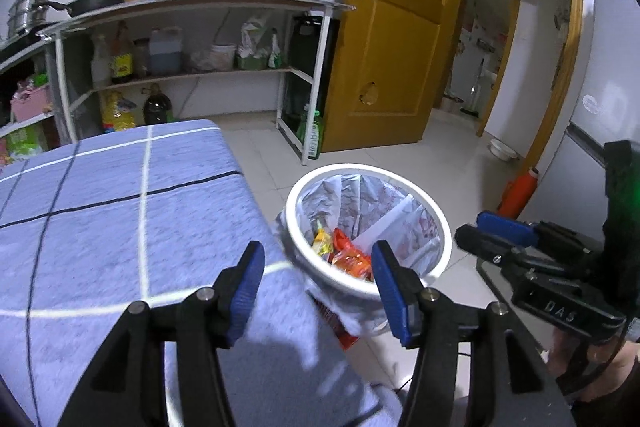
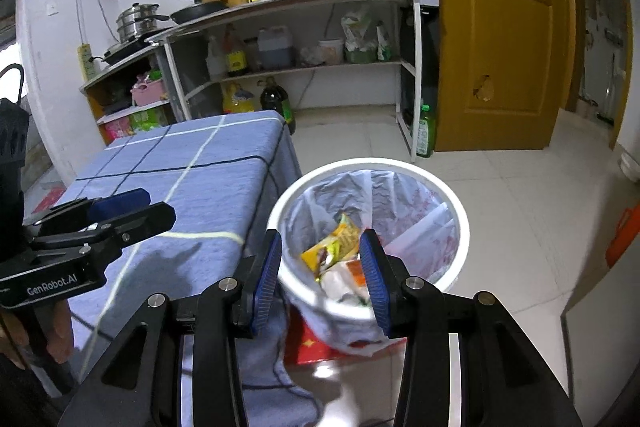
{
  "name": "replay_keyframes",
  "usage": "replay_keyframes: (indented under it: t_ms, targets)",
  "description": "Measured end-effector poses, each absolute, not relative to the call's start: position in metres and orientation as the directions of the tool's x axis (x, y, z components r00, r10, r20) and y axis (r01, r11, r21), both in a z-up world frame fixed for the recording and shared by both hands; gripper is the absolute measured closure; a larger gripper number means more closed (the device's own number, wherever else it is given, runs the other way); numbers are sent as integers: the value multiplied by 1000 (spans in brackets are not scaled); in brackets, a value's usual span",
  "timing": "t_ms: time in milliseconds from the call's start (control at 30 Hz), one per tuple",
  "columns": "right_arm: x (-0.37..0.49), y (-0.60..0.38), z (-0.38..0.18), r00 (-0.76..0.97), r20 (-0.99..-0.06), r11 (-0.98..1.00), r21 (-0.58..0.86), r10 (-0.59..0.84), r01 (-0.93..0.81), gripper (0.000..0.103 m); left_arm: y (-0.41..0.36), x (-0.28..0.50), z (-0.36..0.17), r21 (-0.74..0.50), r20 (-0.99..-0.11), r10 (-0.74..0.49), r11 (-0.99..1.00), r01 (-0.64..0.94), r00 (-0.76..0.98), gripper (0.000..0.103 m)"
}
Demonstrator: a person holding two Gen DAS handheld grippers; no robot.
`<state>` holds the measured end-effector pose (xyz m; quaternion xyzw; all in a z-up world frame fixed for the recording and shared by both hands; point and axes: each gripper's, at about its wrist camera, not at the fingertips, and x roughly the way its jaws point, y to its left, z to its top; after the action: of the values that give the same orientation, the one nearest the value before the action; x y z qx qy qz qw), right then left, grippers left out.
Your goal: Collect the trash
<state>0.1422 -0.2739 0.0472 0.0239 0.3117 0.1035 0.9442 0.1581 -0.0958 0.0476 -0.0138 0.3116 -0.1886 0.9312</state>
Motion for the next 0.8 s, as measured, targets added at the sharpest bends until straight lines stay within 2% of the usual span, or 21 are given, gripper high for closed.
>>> replay_keyframes:
  t_ms: [300, 800]
  targets:
    - [88, -267, 37, 797, -583, 987, 68, 157, -145, 61, -75, 108, 30, -106, -588, -292, 952, 285, 754, 45]
    - [29, -260, 28, 800, -582, 989, 62, 147, -136, 61, -54, 51, 25, -114, -567, -258, 965, 236, 782, 45]
